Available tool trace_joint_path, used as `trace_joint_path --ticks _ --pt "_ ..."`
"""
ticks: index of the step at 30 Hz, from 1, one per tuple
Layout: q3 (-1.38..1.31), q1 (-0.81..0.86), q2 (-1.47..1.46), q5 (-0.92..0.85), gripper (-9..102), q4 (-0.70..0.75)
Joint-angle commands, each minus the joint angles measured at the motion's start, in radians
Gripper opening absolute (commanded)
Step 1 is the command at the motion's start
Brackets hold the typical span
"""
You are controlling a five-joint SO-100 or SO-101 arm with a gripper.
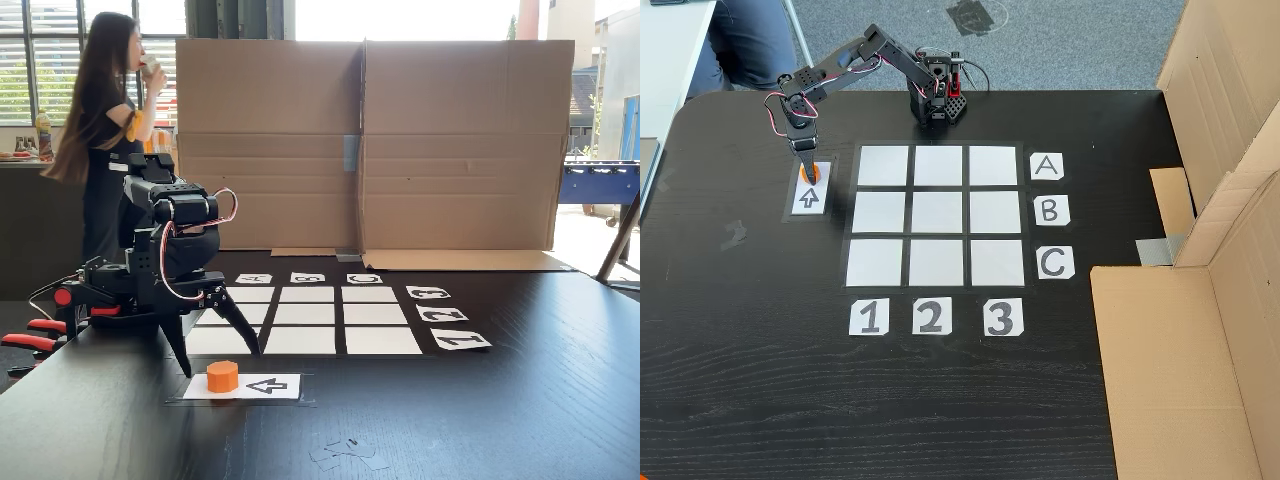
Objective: Pick up the round, orange token and place it in the grid on square A1.
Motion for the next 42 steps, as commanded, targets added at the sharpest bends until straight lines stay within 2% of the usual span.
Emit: trace_joint_path --ticks 1,28,42 --pt "-0.034 -0.014 0.003 0.008 37 -0.015" --pt "-0.051 -0.043 -0.049 0.02 29 -0.046" --pt "-0.063 -0.048 -0.048 0.015 10 -0.046"
